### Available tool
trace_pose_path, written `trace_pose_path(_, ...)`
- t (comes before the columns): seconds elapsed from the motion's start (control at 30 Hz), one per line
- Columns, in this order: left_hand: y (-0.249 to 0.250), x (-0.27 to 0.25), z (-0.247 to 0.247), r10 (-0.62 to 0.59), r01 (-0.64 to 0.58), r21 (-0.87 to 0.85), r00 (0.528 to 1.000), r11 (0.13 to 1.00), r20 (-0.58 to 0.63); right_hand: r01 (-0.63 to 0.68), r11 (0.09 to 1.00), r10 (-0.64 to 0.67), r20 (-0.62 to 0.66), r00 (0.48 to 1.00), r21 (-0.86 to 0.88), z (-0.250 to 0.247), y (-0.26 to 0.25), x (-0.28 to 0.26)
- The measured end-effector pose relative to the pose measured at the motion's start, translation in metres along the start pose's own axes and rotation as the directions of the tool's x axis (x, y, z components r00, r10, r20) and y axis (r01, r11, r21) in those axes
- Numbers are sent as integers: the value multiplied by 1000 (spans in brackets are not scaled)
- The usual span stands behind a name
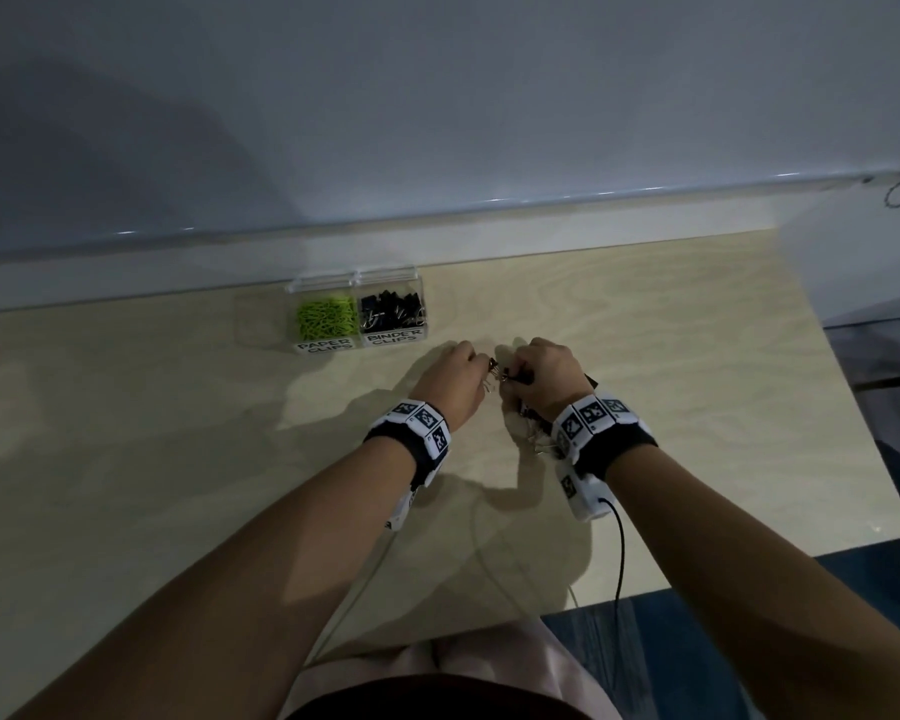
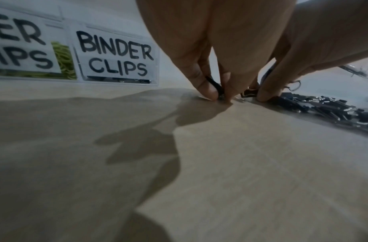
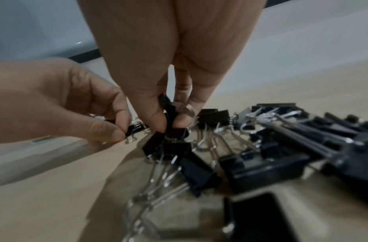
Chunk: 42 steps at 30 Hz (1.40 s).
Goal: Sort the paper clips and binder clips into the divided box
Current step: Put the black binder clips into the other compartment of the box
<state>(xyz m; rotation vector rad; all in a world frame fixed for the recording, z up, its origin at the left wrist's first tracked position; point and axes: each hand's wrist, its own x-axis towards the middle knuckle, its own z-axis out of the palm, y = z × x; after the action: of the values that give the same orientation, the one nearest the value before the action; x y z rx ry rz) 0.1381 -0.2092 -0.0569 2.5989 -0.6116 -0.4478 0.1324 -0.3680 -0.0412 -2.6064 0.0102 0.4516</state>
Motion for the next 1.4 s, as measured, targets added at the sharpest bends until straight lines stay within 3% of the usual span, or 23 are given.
trace_pose_path(0.23,-4,-9,-6,6,-6,7,997,1000,75,-46,987,66,-125,990,156,-9,5,-9)
trace_pose_path(0.37,-8,-21,-17,-7,-18,178,990,984,141,-75,946,115,-110,987,315,-22,-12,-7)
trace_pose_path(0.47,-13,-33,-23,-68,16,257,978,966,195,-15,941,51,-97,994,338,-33,-46,8)
trace_pose_path(0.67,-32,-57,-35,-84,86,1,974,996,210,121,960,-122,-11,992,251,-34,-126,53)
trace_pose_path(0.83,-49,-67,-69,-156,146,-274,988,951,-15,230,971,-235,83,968,67,-22,-148,68)
trace_pose_path(0.93,-58,-49,-98,-181,131,-246,964,960,-195,237,961,-234,-41,971,142,-21,-132,61)
trace_pose_path(1.03,-65,-24,-110,-153,94,-188,932,978,-329,180,937,-126,-191,973,299,-25,-93,42)
trace_pose_path(1.13,-69,-4,-103,-117,91,-98,947,991,-300,111,953,-29,-281,959,282,-27,-36,21)
trace_pose_path(1.27,-64,3,-89,-114,146,100,956,984,-270,-46,997,53,-99,994,68,-33,19,-2)
trace_pose_path(1.33,-52,0,-78,-45,103,160,943,982,-330,10,998,-11,-7,1000,-56,-31,31,-9)
trace_pose_path(1.4,-31,-2,-65,28,12,130,954,991,-297,87,984,-74,92,993,-153,-27,35,-13)
